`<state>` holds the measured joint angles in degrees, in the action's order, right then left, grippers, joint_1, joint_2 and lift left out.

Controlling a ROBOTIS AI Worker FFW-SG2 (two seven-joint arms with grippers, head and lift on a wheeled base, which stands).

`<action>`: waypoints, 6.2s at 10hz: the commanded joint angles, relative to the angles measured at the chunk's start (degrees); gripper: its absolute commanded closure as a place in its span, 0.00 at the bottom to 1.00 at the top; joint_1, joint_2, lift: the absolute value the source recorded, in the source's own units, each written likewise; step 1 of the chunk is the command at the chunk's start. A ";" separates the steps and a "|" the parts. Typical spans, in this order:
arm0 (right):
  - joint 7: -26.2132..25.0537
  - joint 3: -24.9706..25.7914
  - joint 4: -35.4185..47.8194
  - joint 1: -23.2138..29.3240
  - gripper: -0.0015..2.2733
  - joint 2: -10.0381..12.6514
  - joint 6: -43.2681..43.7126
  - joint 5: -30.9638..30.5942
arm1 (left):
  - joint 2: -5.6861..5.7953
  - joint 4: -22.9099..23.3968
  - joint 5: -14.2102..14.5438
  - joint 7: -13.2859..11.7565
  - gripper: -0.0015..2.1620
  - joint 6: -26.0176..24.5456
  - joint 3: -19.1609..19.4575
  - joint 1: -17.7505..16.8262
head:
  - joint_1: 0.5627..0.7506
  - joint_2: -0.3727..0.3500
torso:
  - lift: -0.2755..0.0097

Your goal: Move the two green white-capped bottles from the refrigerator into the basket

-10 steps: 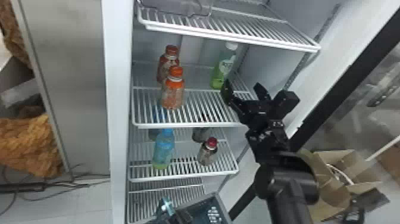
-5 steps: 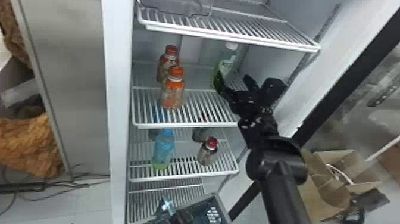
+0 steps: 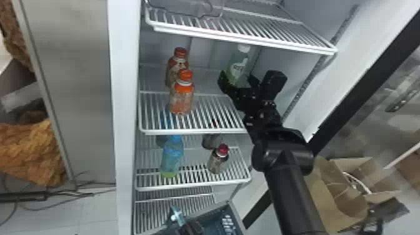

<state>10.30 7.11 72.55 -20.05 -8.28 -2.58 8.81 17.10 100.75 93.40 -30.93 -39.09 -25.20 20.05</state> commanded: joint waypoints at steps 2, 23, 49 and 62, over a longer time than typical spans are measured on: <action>-0.46 -0.94 -4.14 -3.16 0.06 -0.33 0.20 -0.81 | 0.04 0.00 0.29 -0.01 0.56 0.14 -0.05 0.06 | 0.70 0.03 | 0.95; -2.65 -1.85 -8.50 -6.68 0.42 -0.77 1.04 -0.58 | 0.21 -0.14 0.98 0.17 0.56 0.28 -0.74 -0.36 | 0.70 0.03 | 0.95; 6.49 10.26 67.44 44.09 0.42 1.60 -29.05 4.67 | 0.21 -0.14 1.32 -0.01 0.56 0.56 -0.17 0.06 | 0.70 0.03 | 0.95; 5.43 13.34 88.53 65.46 0.42 8.02 -62.52 18.96 | 0.12 -0.14 0.98 -0.18 0.56 0.70 0.41 0.48 | 0.70 0.03 | 0.95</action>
<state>15.75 20.85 161.43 45.04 -0.27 -64.15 26.51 17.22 100.61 94.39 -31.11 -38.43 -24.79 20.53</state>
